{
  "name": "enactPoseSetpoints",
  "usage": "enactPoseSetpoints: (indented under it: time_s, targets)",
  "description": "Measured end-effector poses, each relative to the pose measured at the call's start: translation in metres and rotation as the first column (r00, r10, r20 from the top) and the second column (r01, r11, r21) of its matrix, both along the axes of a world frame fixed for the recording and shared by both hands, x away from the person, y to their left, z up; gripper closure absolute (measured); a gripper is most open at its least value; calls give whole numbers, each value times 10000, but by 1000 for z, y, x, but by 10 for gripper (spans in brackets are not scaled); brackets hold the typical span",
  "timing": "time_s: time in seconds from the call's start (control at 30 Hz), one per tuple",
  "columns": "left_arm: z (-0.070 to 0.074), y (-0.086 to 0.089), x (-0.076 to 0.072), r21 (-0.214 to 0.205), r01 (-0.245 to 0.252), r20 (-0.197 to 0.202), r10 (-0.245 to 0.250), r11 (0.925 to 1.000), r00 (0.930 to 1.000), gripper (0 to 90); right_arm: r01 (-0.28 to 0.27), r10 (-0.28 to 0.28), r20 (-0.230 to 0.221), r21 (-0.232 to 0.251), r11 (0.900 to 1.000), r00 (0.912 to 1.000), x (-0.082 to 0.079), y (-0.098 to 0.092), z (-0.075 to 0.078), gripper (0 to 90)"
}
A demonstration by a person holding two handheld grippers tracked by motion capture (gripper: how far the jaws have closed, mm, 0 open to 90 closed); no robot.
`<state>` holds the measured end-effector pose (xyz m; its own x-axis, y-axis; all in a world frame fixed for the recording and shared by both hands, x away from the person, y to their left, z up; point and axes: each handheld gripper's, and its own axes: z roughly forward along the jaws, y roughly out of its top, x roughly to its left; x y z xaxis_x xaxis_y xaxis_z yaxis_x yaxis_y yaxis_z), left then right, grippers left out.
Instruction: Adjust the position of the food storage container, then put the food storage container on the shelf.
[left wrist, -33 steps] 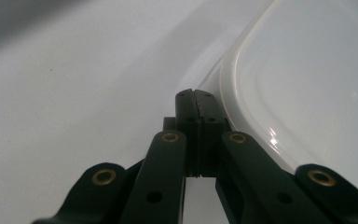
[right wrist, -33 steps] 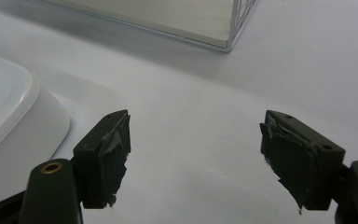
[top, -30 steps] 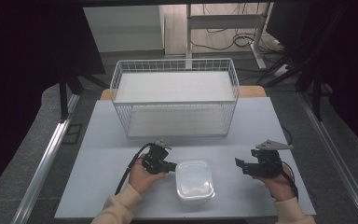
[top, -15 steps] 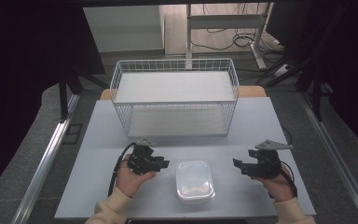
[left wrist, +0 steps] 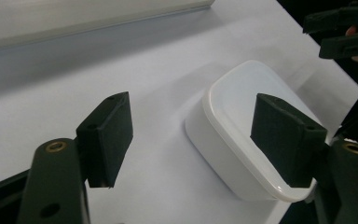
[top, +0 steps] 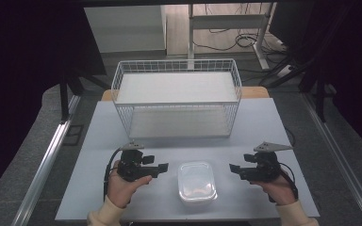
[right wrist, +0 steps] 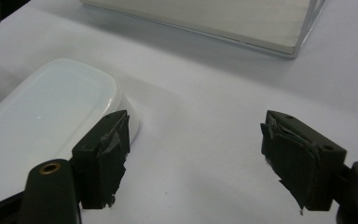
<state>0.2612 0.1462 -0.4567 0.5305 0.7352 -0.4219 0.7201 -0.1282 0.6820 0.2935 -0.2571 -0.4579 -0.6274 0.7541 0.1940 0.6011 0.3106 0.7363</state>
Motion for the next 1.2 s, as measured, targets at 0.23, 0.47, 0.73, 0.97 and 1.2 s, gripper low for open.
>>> enactPoseSetpoints:
  time_s: [0.23, 0.47, 0.73, 0.97, 1.2]
  targets:
    - [-1, 1, -3, -163, -5, -15, 5, 9999, 10000, 289, -204, 208, -264, 150, 9997, 9994, -1, 3, 0, 234]
    - [-2, 3, -5, -365, 58, -80, -61, 9993, 9999, 317, -373, 392, -489, 382, 9986, 9980, -2, 6, 2, 234]
    - [-11, -13, -5, -981, 714, -607, -776, 9926, 9951, 351, -825, 893, -849, 804, 9933, 9924, -6, 17, 3, 243]
    - [-19, -18, -4, -1161, 778, -924, -887, 9902, 9918, 354, -1245, 1379, -1237, 1103, 9861, 9827, -14, 30, 0, 258]
    - [-30, -22, -3, -1658, 863, -1455, -1109, 9824, 9831, 371, -1373, 1624, -1767, 1459, 9797, 9708, -15, 39, -8, 271]
